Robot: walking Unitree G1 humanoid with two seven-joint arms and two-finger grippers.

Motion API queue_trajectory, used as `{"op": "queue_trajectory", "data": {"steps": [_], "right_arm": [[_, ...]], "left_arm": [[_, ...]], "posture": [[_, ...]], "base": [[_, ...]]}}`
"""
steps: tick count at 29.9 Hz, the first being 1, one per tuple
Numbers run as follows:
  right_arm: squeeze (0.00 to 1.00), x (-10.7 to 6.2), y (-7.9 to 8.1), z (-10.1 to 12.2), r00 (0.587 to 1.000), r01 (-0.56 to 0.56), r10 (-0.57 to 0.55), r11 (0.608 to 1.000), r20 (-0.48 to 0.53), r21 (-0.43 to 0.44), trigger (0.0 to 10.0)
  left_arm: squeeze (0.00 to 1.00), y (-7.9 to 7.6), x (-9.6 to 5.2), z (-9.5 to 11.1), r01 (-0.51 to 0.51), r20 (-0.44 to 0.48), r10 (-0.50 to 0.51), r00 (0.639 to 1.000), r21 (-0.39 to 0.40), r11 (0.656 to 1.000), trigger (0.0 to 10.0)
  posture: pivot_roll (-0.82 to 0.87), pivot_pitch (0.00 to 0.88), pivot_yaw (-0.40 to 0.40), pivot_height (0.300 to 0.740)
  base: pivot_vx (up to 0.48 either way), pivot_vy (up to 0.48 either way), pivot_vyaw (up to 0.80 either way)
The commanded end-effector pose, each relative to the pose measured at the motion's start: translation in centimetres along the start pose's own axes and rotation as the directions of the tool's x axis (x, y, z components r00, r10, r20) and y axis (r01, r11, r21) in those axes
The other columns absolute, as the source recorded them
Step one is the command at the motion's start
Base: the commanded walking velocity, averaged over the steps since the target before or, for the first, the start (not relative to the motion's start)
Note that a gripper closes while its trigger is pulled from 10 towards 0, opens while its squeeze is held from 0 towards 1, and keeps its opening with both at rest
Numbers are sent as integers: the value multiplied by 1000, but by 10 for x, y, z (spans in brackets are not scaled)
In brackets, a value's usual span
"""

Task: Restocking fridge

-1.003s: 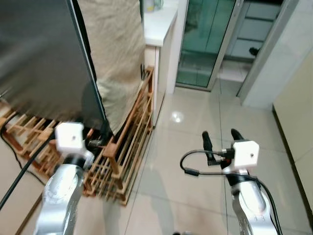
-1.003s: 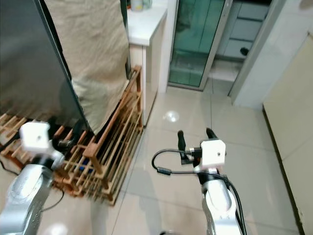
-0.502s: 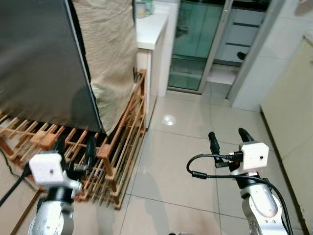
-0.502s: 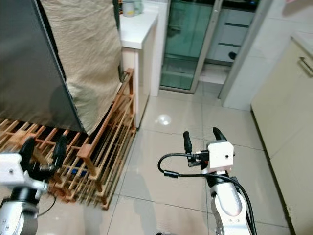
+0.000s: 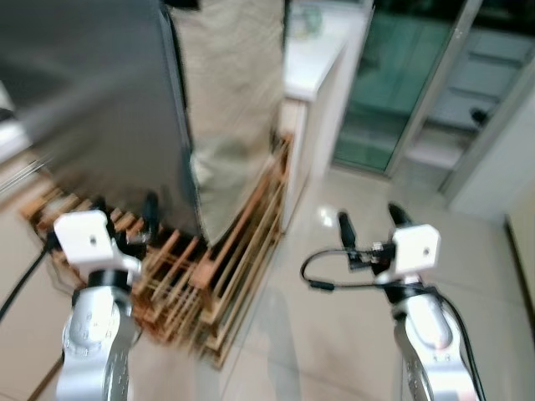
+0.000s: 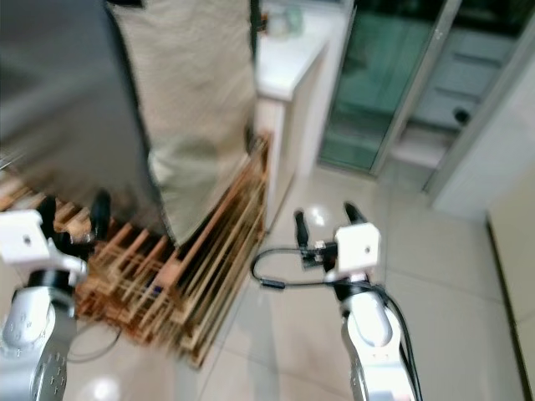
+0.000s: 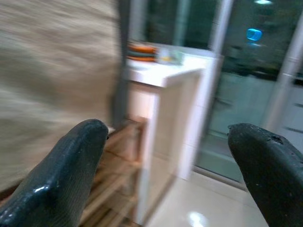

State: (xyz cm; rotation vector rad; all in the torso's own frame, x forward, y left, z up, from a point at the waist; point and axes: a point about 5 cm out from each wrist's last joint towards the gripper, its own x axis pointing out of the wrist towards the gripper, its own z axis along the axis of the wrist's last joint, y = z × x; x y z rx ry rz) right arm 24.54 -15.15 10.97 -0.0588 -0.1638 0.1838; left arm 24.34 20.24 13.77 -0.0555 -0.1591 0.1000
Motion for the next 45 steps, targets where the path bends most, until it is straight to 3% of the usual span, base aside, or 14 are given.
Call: {"op": "queue_trajectory", "data": {"steps": [1, 9, 12, 14, 17, 24, 26, 27, 32, 38, 45], "right_arm": [[0, 1, -7, -2, 1000, 21, -21, 1000, -19, -2, 10000], [0, 2, -3, -5, 999, 7, -7, 1000, -34, 7, 10000], [0, 2, -3, -9, 999, 7, -6, 1000, -49, 12, 10000], [0, 3, -2, -11, 998, -3, 4, 1000, -59, 13, 10000], [0, 5, -2, -12, 998, -9, 10, 1000, -61, 13, 10000], [0, 8, -1, -12, 998, -10, 11, 1000, -58, 19, 10000], [0, 9, 0, -13, 998, -11, 13, 1000, -58, 21, 10000], [0, 9, 0, -13, 998, -15, 16, 1000, -58, 24, 10000], [0, 8, -2, -14, 998, -11, 12, 1000, -60, 21, 10000], [0, 6, -4, -14, 998, -7, 8, 1000, -63, 20, 10000], [0, 5, -5, -15, 997, -6, 7, 1000, -74, 13, 10000]], "left_arm": [[0, -10, 7, 13, 64, 46, -63, 997, -22, 998, 10000], [0, -8, 1, 17, 110, 42, -110, 993, 1, 994, 10000], [0, 1, 4, 17, 116, 39, -117, 992, 31, 993, 10000], [0, 3, 9, 18, 131, 31, -133, 991, 36, 991, 10000], [0, -5, 18, 21, 167, 35, -168, 985, 42, 985, 10000], [0, -16, 31, 19, 154, 15, -155, 988, 25, 988, 10000], [0, -17, 35, 16, 146, -2, -146, 989, 22, 989, 10000], [0, -13, 45, 12, 115, -34, -114, 993, 24, 993, 10000], [0, -12, 53, 18, 110, -14, -110, 994, -14, 994, 10000], [0, -21, 51, 21, 182, 3, -182, 983, -70, 981, 10000], [0, -28, 43, 22, 263, 5, -263, 965, -67, 963, 10000]], "posture": [[-51, 0, -12, 740], [-47, 0, -13, 740], [-43, 0, -20, 740], [-38, 0, -24, 740], [-37, 0, -23, 740], [-38, 0, -24, 740], [-41, 0, -24, 740], [-49, 0, -21, 740], [-56, 0, -19, 740], [-60, 0, -18, 740], [-58, 0, -19, 740]], "base": [[0, 0, 0], [0, 0, 0], [0, 0, 0], [0, 0, 0], [0, 0, 0], [0, 0, 0], [0, 0, 0], [0, 0, 0], [0, 0, 0], [0, 0, 0], [0, 0, 0]]}}
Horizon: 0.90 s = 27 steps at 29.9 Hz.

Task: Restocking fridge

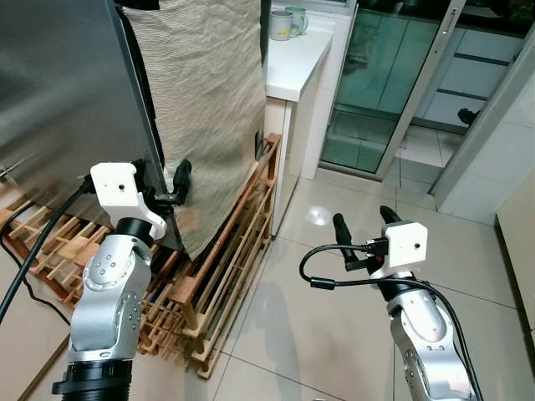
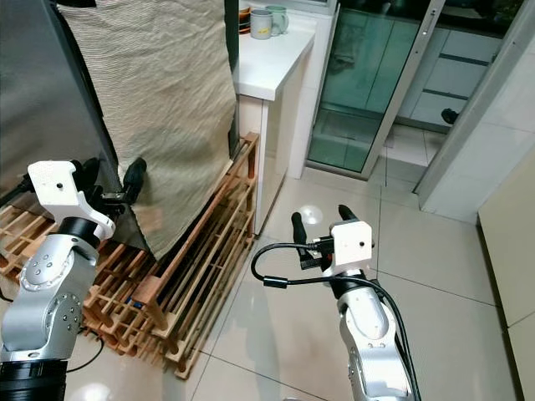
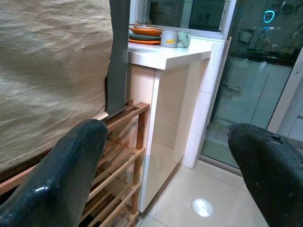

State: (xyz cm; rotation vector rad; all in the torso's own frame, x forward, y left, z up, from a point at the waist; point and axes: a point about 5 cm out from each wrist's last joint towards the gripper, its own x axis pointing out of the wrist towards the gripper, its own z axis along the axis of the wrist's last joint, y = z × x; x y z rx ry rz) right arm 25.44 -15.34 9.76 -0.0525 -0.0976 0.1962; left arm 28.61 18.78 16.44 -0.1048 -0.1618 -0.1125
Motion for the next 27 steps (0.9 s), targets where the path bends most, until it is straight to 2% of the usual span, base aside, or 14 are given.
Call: {"op": "queue_trajectory", "data": {"steps": [1, 9, 20, 22, 24, 25, 27], "right_arm": [[0, -2, -2, -2, 1000, 7, -7, 1000, -10, -1, 10000], [0, -3, 0, -1, 1000, -2, 2, 1000, -16, -5, 10000], [0, -1, 2, 1, 1000, -18, 18, 1000, -13, -8, 10000], [0, -1, 1, -1, 999, -25, 25, 1000, -27, -10, 10000], [0, -5, -4, -12, 997, -28, 27, 1000, -79, -4, 10000], [0, -5, -4, -12, 997, -28, 27, 1000, -79, -4, 10000], [0, -5, -5, -15, 995, -36, 36, 999, -89, -5, 10000]], "left_arm": [[0, -9, -1, 3, 63, 0, -63, 998, -1, 998, 10000], [0, -9, -12, 1, 79, -15, -79, 997, 9, 997, 10000], [0, -13, -5, 7, 102, 9, -102, 995, -7, 995, 10000], [0, -16, 1, 9, 129, 25, -129, 991, -14, 991, 10000], [0, -30, 19, 11, 232, 33, -231, 972, -18, 973, 10000], [0, -30, 19, 11, 232, 33, -231, 972, -18, 973, 10000], [0, -43, 32, 7, 299, 15, -299, 954, -19, 954, 10000]], "posture": [[-58, 0, -19, 740], [-44, 0, -25, 740], [-40, 0, -35, 740], [-38, 0, -41, 740], [-38, 0, -43, 740], [-38, 0, -43, 740], [-38, 0, -42, 740]], "base": [[0, 0, 0], [0, 0, 0], [0, 0, 0], [0, 0, 0], [0, 0, 0], [0, 0, 0], [0, 0, 0]]}}
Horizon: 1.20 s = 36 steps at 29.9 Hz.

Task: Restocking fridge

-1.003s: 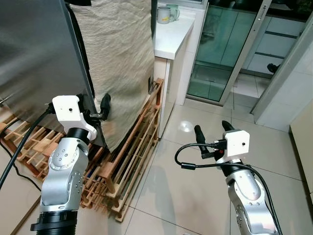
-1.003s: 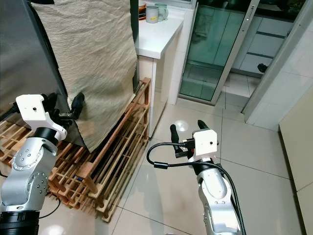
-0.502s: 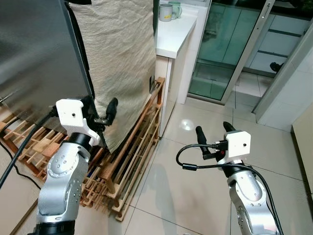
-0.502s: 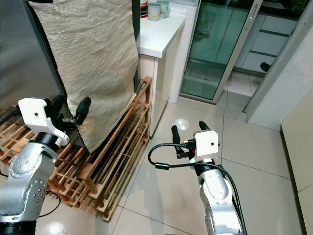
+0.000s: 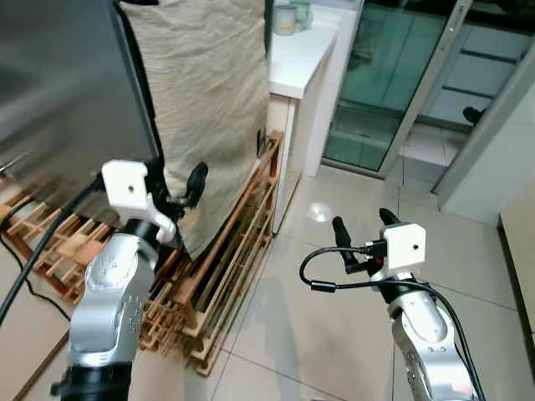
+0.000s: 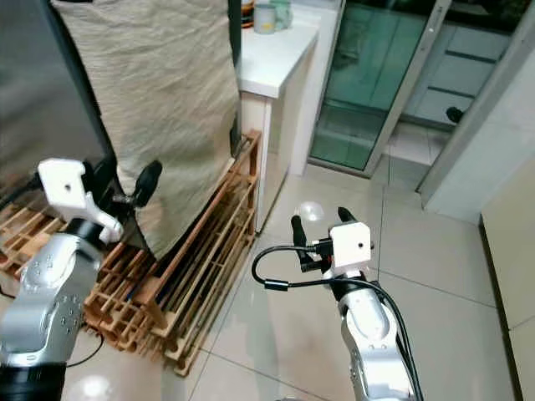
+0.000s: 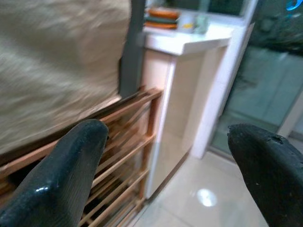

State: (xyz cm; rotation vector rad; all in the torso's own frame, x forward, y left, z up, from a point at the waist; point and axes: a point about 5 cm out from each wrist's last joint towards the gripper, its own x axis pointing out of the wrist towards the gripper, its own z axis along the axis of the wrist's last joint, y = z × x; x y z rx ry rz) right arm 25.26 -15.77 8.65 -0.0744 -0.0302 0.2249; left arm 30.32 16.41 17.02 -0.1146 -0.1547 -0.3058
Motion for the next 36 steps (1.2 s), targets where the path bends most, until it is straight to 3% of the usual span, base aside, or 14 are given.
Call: {"op": "queue_trajectory", "data": {"steps": [1, 4, 10, 15, 18, 20, 22, 23, 25, 28, 31, 32, 34, 36], "right_arm": [[0, -1, -2, -6, 1000, -7, 7, 1000, -23, 8, 10000], [0, 0, -1, -8, 1000, -11, 12, 1000, -25, 15, 10000], [0, -1, 0, -11, 999, -32, 33, 999, -37, 26, 10000], [0, -15, -16, -33, 993, 1, 4, 999, -120, 42, 10000], [0, -20, -17, -39, 990, -11, 16, 999, -142, 38, 10000], [0, -36, -18, -64, 974, -20, 28, 999, -226, 37, 10000], [0, -46, -15, -76, 964, -25, 34, 999, -265, 38, 10000], [0, -46, -15, -76, 964, -25, 34, 999, -265, 38, 10000], [0, -64, -5, -94, 944, -12, 26, 999, -328, 44, 10000], [0, -76, 9, -104, 933, -6, 24, 999, -359, 51, 10000], [0, -80, 18, -106, 931, -8, 27, 998, -363, 55, 10000], [0, -76, 25, -105, 939, -6, 27, 998, -342, 60, 10000], [0, -76, 25, -105, 939, -6, 27, 998, -342, 60, 10000], [0, -69, 30, -103, 950, -7, 26, 998, -312, 63, 10000]], "left_arm": [[0, -26, 22, 5, 145, 23, -145, 989, 4, 989, 10000], [0, -47, 34, 5, 234, 33, -234, 972, -23, 972, 10000], [0, -73, 38, 3, 394, 38, -392, 919, -105, 913, 10000], [0, -110, 44, 11, 607, 126, -594, 795, -186, 773, 10000], [0, -121, 47, 16, 635, 162, -614, 772, -215, 742, 10000], [0, -160, 52, 29, 735, 241, -695, 678, -251, 630, 10000], [0, -176, 52, 34, 769, 270, -721, 639, -262, 583, 10000], [0, -176, 52, 34, 769, 270, -721, 639, -262, 583, 10000], [0, -189, 51, 41, 795, 314, -733, 603, -316, 518, 10000], [0, -188, 50, 41, 795, 312, -735, 602, -326, 512, 10000], [0, -177, 50, 38, 775, 285, -724, 628, -316, 548, 10000], [0, -151, 49, 32, 728, 232, -692, 684, -285, 624, 10000], [0, -151, 49, 32, 728, 232, -692, 684, -285, 624, 10000], [0, -123, 46, 26, 674, 180, -651, 738, -256, 693, 10000]], "posture": [[-39, 0, -40, 740], [-51, 0, -34, 740], [-62, 0, -28, 740], [-96, 0, -24, 740], [-99, 0, -20, 740], [-103, 0, -14, 740], [-111, 0, -6, 740], [-111, 0, -6, 740], [-129, 0, 10, 740], [-132, 0, 16, 740], [-139, 0, 25, 740], [-133, 0, 28, 740], [-133, 0, 28, 740], [-123, 0, 24, 740]], "base": [[0, 0, 0], [0, 0, 0], [0, 0, 0], [0, 0, 0], [0, 0, 0], [0, 0, 0], [0, 0, 0], [0, 0, 0], [0, 0, 0], [0, 0, 0], [0, 0, 0], [0, 0, 0], [0, 0, 0], [0, 0, 0]]}}
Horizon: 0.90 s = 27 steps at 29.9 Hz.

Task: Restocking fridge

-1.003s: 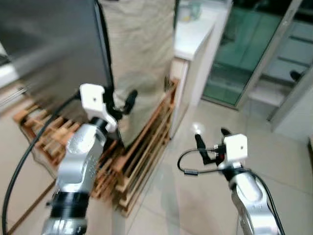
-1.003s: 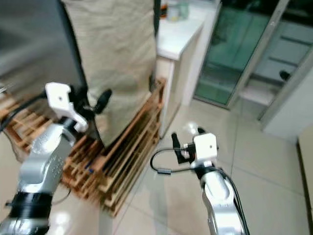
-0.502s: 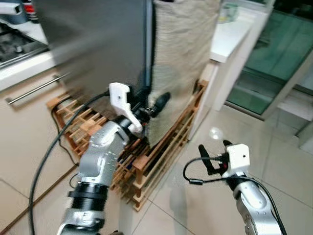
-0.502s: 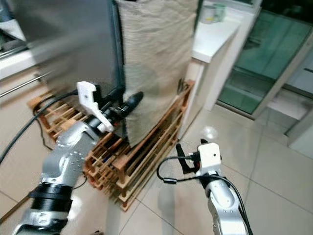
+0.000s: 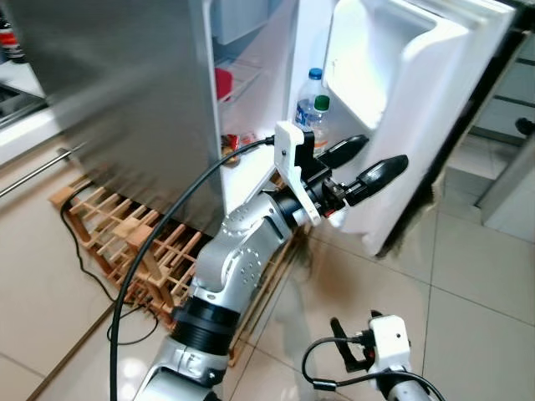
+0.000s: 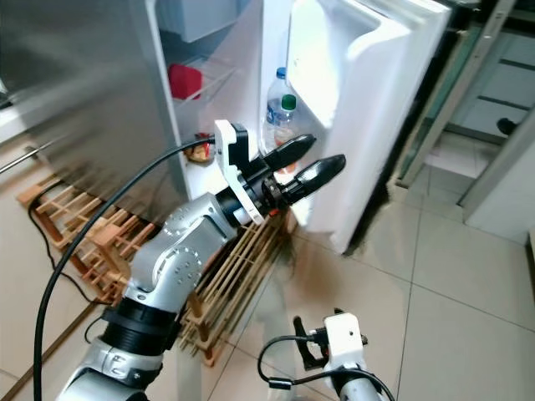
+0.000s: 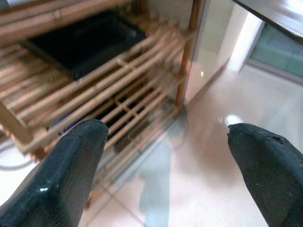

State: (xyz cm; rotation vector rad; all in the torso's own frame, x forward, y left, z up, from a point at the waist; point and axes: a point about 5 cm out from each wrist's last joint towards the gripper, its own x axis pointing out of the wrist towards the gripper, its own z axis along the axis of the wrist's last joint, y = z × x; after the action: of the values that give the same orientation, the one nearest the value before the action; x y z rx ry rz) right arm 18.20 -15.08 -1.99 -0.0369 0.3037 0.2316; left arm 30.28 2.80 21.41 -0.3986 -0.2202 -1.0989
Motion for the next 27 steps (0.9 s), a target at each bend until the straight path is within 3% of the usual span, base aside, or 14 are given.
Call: {"op": "queue_trajectory", "data": {"steps": [1, 3, 4, 7, 9, 10, 11, 13, 14, 15, 18, 20, 22, 27], "right_arm": [[0, 5, 2, 4, 999, 13, -13, 1000, 30, -12, 10000], [0, 13, 4, 12, 997, 30, -30, 1000, 66, -3, 10000], [0, 13, 4, 12, 997, 30, -30, 1000, 66, -3, 10000], [0, 33, 11, 34, 989, 39, -42, 999, 143, 21, 10000], [0, 42, 19, 43, 984, 22, -26, 999, 175, 23, 10000], [0, 42, 19, 43, 984, 22, -26, 999, 175, 23, 10000], [0, 46, 23, 46, 983, 14, -19, 999, 185, 28, 10000], [0, 55, -15, 75, 970, 12, -18, 1000, 241, 28, 10000], [0, 56, -26, 90, 963, 6, -13, 1000, 270, 29, 10000], [0, 56, -26, 90, 963, 6, -13, 1000, 270, 29, 10000], [0, 61, -25, 109, 951, -30, 18, 999, 310, 35, 10000], [0, 63, -23, 110, 951, -40, 26, 998, 309, 40, 10000], [0, 65, -20, 111, 951, -51, 34, 998, 306, 46, 10000], [0, 78, 1, 131, 935, -143, 120, 989, 334, 47, 10000]], "left_arm": [[0, 17, -24, 6, -88, -23, 90, 996, 54, 995, 10000], [0, 31, -56, 10, -177, -50, 184, 982, 120, 977, 10000], [0, 31, -56, 10, -177, -50, 184, 982, 120, 977, 10000], [0, 52, -130, 19, -373, -53, 394, 918, 229, 899, 10000], [0, 60, -178, 22, -538, -28, 564, 825, 264, 800, 10000], [0, 60, -178, 22, -538, -28, 564, 825, 264, 800, 10000], [0, 60, -198, 23, -608, -14, 634, 773, 270, 747, 10000], [0, 53, -229, 18, -725, 15, 752, 659, 276, 631, 10000], [0, 50, -235, 16, -758, 25, 783, 621, 272, 593, 10000], [0, 50, -235, 16, -758, 25, 783, 621, 272, 593, 10000], [0, 42, -237, 7, -841, 53, 863, 502, 262, 473, 10000], [0, 40, -234, 5, -854, 60, 876, 479, 264, 448, 10000], [0, 38, -230, 3, -859, 63, 882, 466, 271, 435, 10000], [0, 29, -208, 4, -836, 94, 855, 510, 289, 467, 10000]], "posture": [[-113, 0, 20, 740], [-102, 0, 19, 740], [-102, 0, 19, 740], [-93, 0, 18, 740], [-42, 0, -3, 740], [-42, 0, -3, 740], [-42, 0, -3, 740], [-12, 0, -28, 740], [-12, 0, -28, 740], [-12, 0, -28, 740], [24, 0, -54, 740], [37, 0, -61, 740], [42, 0, -64, 740], [50, 0, -72, 740]], "base": [[0, 0, 0], [0, 0, 0], [0, 0, 0], [0, 0, 0], [0, 0, 253], [0, 0, 506], [0, 0, 569], [0, 0, 788], [0, 0, 781], [0, 0, 781], [0, 0, 760], [0, 0, 741], [0, 0, 738], [0, 0, 728]]}}
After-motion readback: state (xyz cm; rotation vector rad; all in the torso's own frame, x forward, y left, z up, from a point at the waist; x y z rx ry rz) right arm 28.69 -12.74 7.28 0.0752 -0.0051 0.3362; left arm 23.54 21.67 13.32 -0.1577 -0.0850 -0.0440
